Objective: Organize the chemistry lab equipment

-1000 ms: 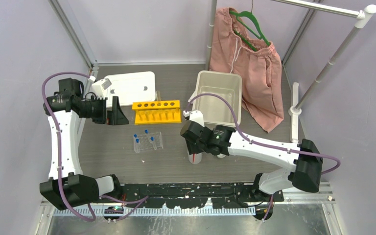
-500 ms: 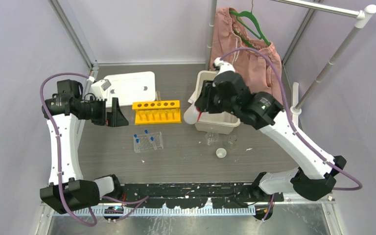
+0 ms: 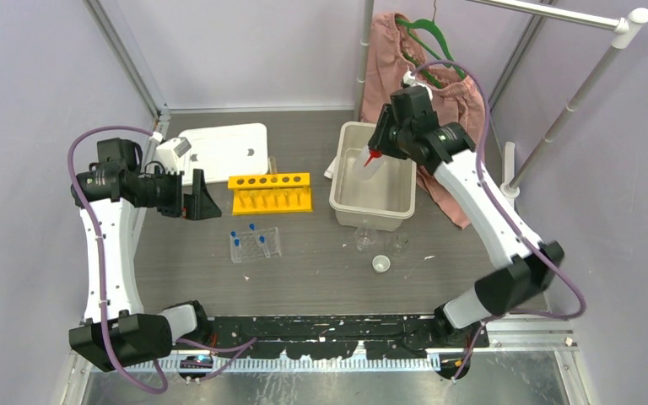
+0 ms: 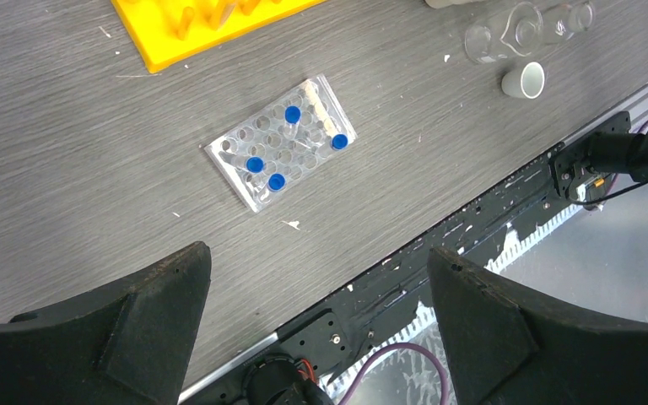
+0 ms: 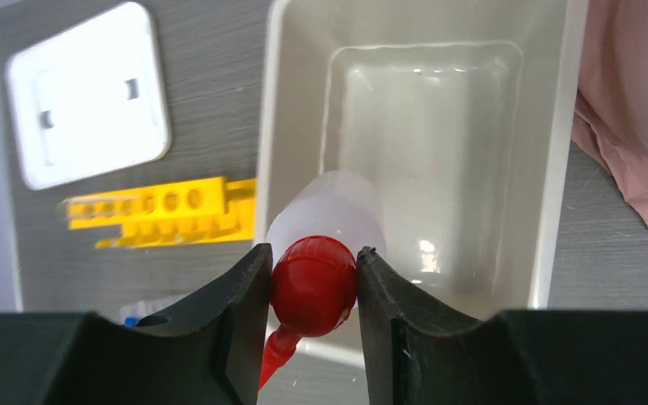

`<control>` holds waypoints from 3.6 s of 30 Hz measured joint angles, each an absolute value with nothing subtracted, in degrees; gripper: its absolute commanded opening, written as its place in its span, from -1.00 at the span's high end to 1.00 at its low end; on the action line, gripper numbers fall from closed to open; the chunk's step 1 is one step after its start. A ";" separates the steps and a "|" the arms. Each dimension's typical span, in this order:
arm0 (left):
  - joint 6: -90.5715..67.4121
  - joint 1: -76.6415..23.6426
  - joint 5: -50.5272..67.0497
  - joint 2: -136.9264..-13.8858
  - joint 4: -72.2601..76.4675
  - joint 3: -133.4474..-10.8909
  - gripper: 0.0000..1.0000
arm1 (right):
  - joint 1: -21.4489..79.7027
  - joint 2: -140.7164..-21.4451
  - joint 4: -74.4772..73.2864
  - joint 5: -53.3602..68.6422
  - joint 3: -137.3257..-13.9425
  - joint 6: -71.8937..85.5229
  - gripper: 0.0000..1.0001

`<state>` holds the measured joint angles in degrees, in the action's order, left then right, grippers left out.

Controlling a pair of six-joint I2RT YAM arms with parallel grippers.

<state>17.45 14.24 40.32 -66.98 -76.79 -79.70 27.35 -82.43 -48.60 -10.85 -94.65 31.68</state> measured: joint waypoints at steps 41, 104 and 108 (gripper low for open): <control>18.74 14.24 39.66 -66.72 -76.60 -78.96 -0.99 | 20.53 -126.21 -53.04 -4.23 -119.96 30.04 -0.38; 18.63 14.24 40.25 -66.06 -76.53 -77.76 -0.99 | 34.65 -68.69 -38.06 -23.77 -43.77 34.81 0.74; 18.63 14.24 40.27 -66.06 -76.55 -77.76 -0.99 | 34.65 -67.29 -38.68 -23.29 -43.44 35.14 0.98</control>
<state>18.63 14.24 40.27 -66.06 -76.55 -77.76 34.65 -67.29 -38.68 -23.29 -43.44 35.14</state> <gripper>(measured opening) 0.996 0.134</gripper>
